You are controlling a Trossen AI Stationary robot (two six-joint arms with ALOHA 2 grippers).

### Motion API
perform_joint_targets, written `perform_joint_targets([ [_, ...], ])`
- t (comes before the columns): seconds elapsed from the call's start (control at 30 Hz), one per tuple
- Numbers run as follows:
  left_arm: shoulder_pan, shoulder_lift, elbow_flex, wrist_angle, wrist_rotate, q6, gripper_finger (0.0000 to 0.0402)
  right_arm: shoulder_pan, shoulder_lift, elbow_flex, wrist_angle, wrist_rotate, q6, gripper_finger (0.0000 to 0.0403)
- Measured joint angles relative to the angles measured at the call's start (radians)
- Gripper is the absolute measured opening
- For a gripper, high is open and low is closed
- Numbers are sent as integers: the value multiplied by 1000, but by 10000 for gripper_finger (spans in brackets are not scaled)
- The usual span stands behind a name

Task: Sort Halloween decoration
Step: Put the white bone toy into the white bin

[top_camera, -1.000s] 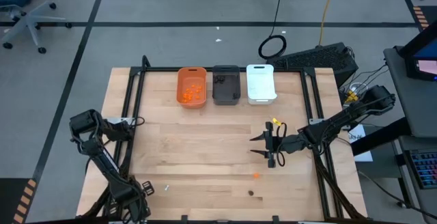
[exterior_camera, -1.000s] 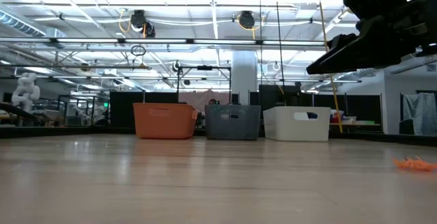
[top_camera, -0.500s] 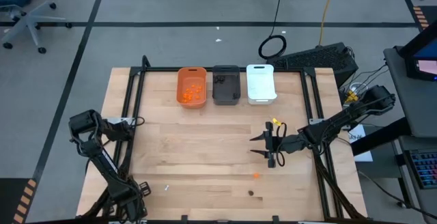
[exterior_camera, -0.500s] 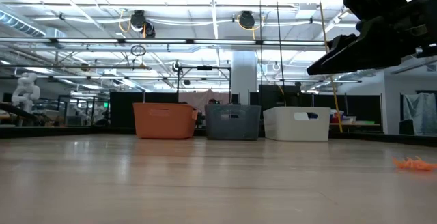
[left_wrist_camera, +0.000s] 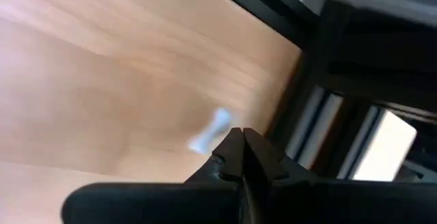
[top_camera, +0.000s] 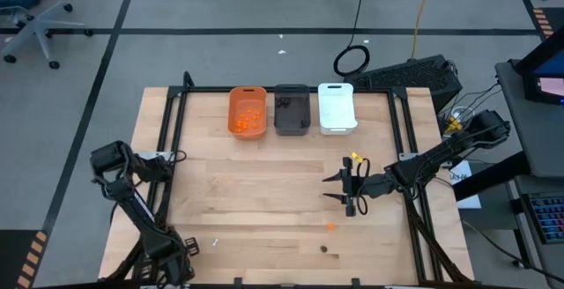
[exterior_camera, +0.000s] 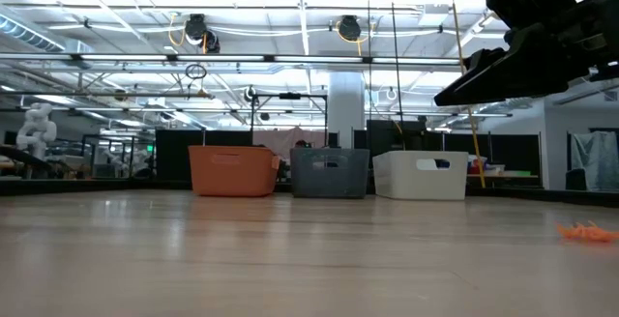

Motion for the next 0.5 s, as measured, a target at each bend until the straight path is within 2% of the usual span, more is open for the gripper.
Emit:
perform_joint_targets([
  [0.27,35,0,-8,6,-6,77,1,0,0,0,0,0,2,183],
  [0.5,53,0,-9,19,-92,83,1,0,0,0,0,0,1,183],
])
